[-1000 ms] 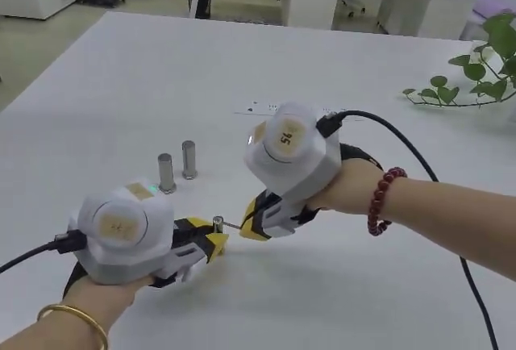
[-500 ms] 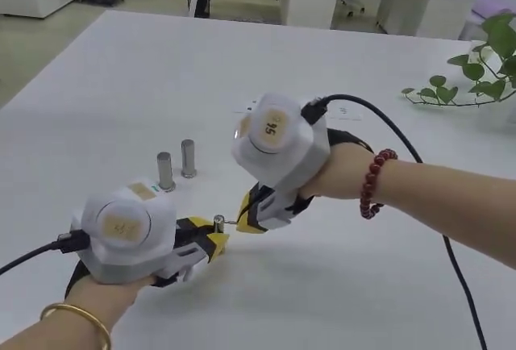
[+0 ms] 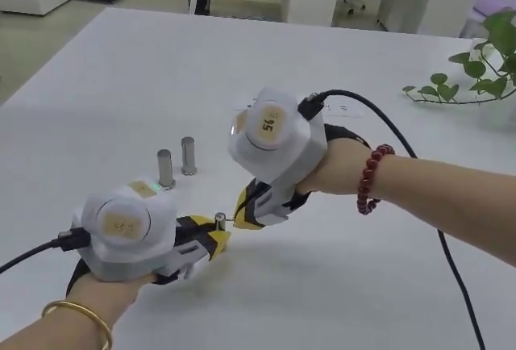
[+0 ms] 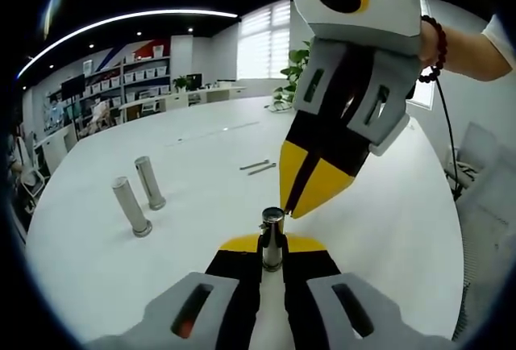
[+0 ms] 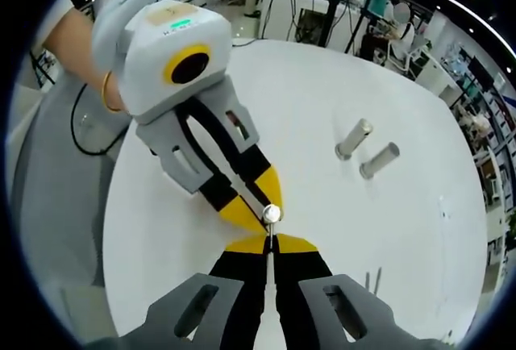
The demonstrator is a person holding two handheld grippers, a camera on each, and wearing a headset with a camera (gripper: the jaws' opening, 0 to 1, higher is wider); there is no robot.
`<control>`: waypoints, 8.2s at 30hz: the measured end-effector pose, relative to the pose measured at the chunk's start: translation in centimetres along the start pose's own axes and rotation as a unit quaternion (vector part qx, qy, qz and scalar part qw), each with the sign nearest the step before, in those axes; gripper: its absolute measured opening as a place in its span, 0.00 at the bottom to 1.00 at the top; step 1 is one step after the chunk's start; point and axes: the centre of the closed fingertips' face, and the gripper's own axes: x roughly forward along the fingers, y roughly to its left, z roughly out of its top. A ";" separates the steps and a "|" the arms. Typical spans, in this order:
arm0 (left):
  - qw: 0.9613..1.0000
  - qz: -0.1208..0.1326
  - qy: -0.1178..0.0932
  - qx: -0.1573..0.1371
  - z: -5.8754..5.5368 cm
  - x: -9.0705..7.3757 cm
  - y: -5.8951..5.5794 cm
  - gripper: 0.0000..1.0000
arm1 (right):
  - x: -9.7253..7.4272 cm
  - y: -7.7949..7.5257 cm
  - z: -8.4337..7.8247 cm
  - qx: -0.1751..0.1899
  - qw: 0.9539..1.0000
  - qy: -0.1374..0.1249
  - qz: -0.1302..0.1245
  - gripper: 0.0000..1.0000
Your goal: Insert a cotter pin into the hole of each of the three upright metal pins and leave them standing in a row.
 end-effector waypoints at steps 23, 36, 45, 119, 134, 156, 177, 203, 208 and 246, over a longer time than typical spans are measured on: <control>1.000 0.004 -0.001 -0.006 0.0 0.2 -0.2 0.07 | -0.8 -0.1 0.4 0.030 0.999 -0.033 0.001 0.10; 1.000 0.006 -0.005 -0.019 0.0 0.3 -0.2 0.07 | -0.7 0.3 -0.6 0.007 1.000 -0.015 0.000 0.03; 0.999 0.004 -0.011 -0.036 -0.1 0.2 -0.1 0.07 | -0.5 0.1 -0.1 0.009 1.000 -0.020 -0.005 0.03; 0.999 -0.015 -0.035 -0.024 1.8 -6.3 -0.8 0.65 | 1.4 -0.9 3.5 0.056 0.994 -0.094 0.010 0.10; 0.999 -0.007 -0.026 -0.037 1.0 -7.2 -0.5 0.70 | 2.2 -1.6 4.1 0.067 0.993 -0.094 0.014 0.10; 0.999 -0.004 -0.011 -0.044 0.1 -7.3 -0.6 0.71 | 2.3 -1.4 4.1 0.094 0.989 -0.113 0.029 0.18; 0.999 0.030 -0.019 -0.024 0.7 -8.7 0.0 0.76 | 1.3 -7.4 8.5 0.187 0.952 -0.234 -0.070 0.30; 0.997 0.050 -0.032 -0.045 1.0 -9.6 0.7 0.81 | 6.5 -11.7 9.0 0.245 0.931 -0.251 -0.104 0.23; 0.997 0.050 -0.030 -0.047 0.8 -9.6 0.7 0.80 | 6.7 -11.4 9.2 0.240 0.932 -0.252 -0.099 0.19; 0.997 0.060 -0.033 -0.044 1.7 -10.2 0.5 0.78 | 2.5 -9.4 6.4 0.212 0.942 -0.234 -0.112 0.13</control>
